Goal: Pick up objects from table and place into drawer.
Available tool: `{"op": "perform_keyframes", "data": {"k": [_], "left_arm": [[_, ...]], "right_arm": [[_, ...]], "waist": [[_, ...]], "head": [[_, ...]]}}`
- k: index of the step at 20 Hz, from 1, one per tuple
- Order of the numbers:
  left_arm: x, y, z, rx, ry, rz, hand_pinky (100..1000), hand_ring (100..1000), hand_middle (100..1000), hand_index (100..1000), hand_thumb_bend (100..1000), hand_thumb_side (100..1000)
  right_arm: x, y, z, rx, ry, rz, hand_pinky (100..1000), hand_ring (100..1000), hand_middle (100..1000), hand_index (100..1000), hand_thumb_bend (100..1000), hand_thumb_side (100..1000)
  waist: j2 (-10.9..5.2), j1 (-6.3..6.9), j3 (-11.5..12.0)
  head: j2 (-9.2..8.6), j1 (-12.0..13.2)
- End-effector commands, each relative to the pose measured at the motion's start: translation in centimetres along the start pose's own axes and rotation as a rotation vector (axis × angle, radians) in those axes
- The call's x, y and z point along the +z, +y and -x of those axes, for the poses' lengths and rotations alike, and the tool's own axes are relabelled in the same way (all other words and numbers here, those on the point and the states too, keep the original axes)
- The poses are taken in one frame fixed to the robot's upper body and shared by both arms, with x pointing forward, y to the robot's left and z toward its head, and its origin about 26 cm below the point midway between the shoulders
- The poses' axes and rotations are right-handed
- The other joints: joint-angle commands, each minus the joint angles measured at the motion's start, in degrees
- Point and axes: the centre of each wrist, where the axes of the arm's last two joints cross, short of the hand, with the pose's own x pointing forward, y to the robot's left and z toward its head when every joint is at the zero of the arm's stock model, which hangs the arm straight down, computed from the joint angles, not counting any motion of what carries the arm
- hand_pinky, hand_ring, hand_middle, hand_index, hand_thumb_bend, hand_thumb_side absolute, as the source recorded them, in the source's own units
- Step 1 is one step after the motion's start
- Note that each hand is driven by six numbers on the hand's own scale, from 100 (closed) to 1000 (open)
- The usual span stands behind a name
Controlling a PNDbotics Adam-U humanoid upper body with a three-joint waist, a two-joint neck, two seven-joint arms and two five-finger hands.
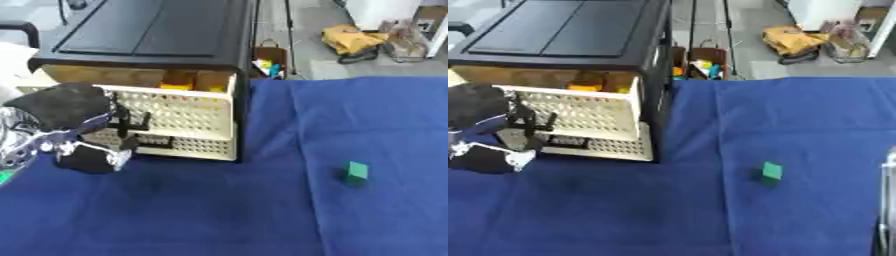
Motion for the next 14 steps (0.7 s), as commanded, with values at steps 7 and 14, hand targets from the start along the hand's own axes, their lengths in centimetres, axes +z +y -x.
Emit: {"op": "perform_keyframes", "data": {"k": [7, 14], "left_arm": [[0.55, 0.03, 0.7, -0.042, 0.014, -0.011, 100, 100, 100, 544, 100, 515], [0.63, -0.05, 0.84, -0.047, 0.002, -0.036, 100, 100, 100, 535, 100, 514]], "right_arm": [[-0.7, 0.06, -0.29, -0.006, -0.034, 0.027, 689, 723, 572, 719, 100, 1000], [-0.69, 0.04, -0.28, -0.002, -0.034, 0.03, 689, 723, 572, 719, 100, 1000]], "waist": [[-1.29, -0.17, 0.3], [-1.38, -0.26, 0.5]], "head": [[0.08, 0.1], [0.22, 0.1]]}}
